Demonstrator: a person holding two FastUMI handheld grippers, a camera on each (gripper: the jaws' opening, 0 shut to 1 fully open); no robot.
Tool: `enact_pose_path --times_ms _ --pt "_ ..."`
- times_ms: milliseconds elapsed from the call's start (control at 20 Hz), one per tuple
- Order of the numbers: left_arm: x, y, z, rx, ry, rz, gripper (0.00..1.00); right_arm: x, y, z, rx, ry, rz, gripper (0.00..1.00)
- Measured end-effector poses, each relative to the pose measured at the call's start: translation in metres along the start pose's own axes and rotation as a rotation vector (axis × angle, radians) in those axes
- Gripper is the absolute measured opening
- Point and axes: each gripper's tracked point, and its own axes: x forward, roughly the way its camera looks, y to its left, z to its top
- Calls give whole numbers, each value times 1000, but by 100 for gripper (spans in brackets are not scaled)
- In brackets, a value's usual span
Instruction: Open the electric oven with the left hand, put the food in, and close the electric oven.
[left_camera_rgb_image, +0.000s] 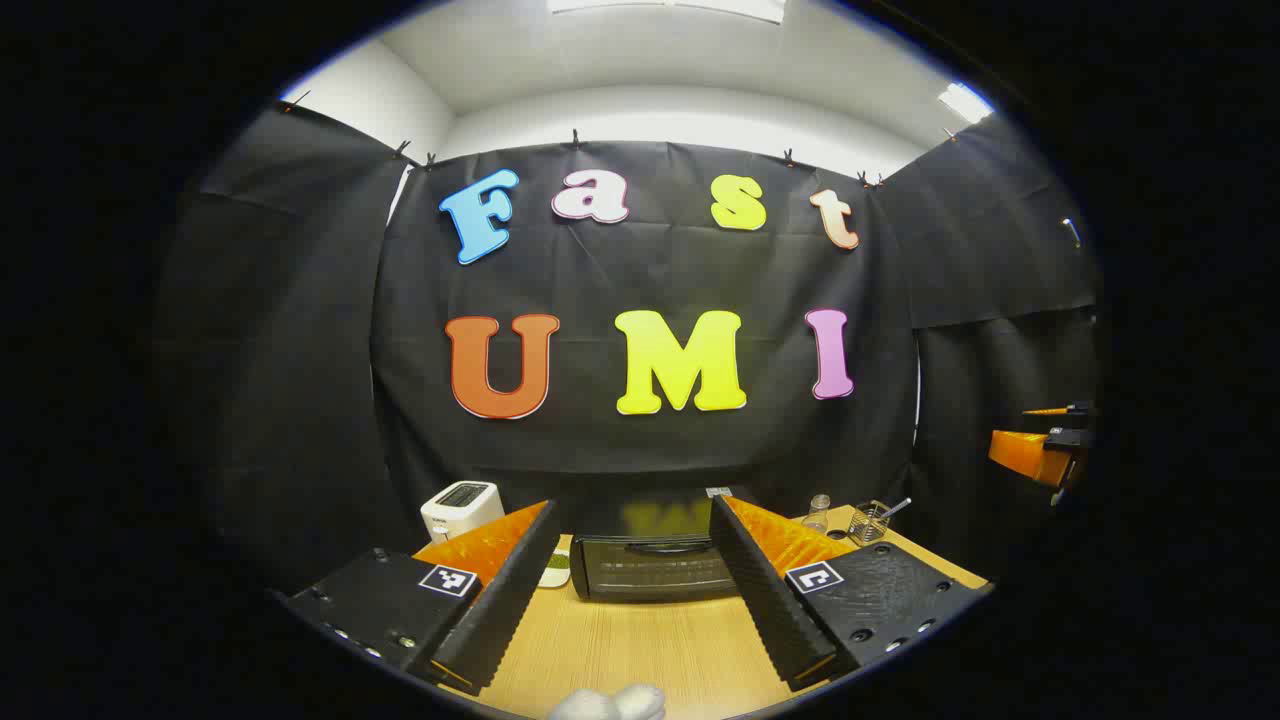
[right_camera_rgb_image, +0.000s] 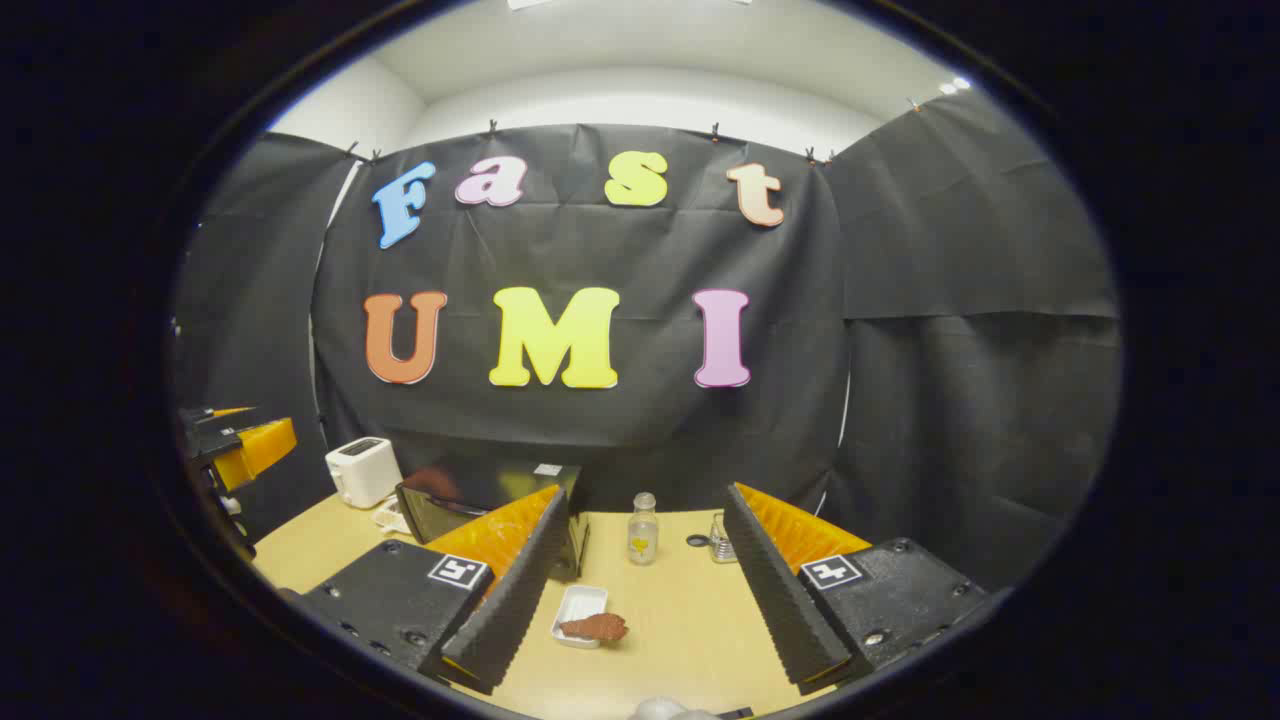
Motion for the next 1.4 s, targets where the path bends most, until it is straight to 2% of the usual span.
enact_pose_path --times_ms 300,500,650,850,1000,1350,1400 --pt "11 -13 -6 12 0 -28 96 -6 -5 -6 -1 9 -37 99" --pt "29 -22 -11 3 7 -42 96 -11 -2 -17 17 38 -27 96" --pt "52 -33 -16 -18 0 -43 96 -15 -10 -22 11 57 -40 99" --pt "98 -51 -28 -9 -22 -64 96 -27 -30 -22 -11 83 -74 96" --pt "135 -59 -52 -13 -6 -62 96 -31 -49 -27 -2 112 -119 99" --pt "223 -76 -133 20 86 -68 96 -43 -74 -40 24 163 -211 99" --pt "233 -76 -143 20 101 -69 96 -44 -75 -43 27 167 -219 96"
